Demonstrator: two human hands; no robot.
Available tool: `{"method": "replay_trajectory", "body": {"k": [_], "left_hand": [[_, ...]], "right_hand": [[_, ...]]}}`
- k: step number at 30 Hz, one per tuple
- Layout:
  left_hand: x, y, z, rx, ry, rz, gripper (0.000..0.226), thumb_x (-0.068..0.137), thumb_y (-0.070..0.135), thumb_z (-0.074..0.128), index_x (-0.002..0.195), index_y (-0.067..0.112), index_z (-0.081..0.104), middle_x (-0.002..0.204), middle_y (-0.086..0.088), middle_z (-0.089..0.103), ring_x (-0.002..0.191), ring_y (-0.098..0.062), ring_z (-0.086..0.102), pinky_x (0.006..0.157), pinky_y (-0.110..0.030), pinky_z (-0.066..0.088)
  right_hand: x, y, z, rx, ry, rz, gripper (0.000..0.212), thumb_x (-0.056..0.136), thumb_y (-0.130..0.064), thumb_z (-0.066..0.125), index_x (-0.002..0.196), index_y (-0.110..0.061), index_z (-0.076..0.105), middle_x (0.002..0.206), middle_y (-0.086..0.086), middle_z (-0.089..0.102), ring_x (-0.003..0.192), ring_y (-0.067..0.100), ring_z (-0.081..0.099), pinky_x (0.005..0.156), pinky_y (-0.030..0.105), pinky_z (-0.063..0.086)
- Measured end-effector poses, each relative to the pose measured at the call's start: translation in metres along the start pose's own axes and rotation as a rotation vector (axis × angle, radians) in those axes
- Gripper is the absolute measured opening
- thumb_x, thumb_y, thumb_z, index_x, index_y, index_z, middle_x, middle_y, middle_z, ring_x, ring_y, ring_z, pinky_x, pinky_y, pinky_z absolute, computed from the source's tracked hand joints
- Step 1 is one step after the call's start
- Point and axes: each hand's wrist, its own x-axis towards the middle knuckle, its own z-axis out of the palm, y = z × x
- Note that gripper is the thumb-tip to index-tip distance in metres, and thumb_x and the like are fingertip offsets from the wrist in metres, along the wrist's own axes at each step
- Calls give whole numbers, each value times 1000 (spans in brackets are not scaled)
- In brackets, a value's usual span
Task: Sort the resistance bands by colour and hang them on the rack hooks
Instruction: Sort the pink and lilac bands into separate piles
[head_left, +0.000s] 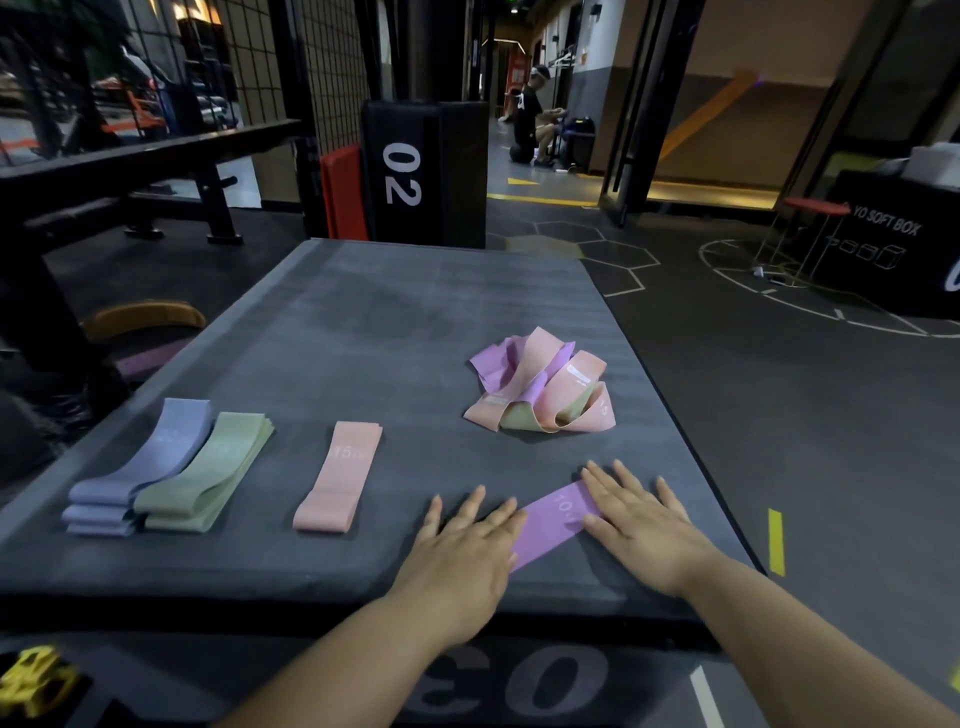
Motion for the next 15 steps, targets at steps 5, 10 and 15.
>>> {"method": "replay_trajectory", "body": {"k": [5, 10, 15], "left_hand": [[0, 1, -1, -19, -6, -19, 51, 105, 33, 16, 153, 32, -2, 159, 19, -4, 147, -13, -16, 118, -48, -11], [-1, -1, 2, -15, 13, -42, 53, 104, 35, 16, 153, 30, -3, 160, 17, -5, 147, -12, -16, 118, -48, -12], [0, 0, 4, -13, 7, -54, 53, 104, 36, 15, 153, 30, -4, 160, 17, -6, 147, -12, -16, 117, -49, -12]], "right_hand": [[-1, -3, -1, -15, -23, 25, 80, 82, -69, -5, 153, -33, -11, 158, -20, -14, 137, -2, -23, 119, 47, -14], [1, -1, 2, -5, 17, 11, 107, 59, -82, -26, 153, -32, -12, 158, -20, -14, 136, -2, -24, 119, 47, -13], [1, -3, 1, -9, 0, 47, 66, 96, -60, 6, 154, -31, -8, 159, -19, -11, 146, 6, -18, 119, 49, -11]]}}
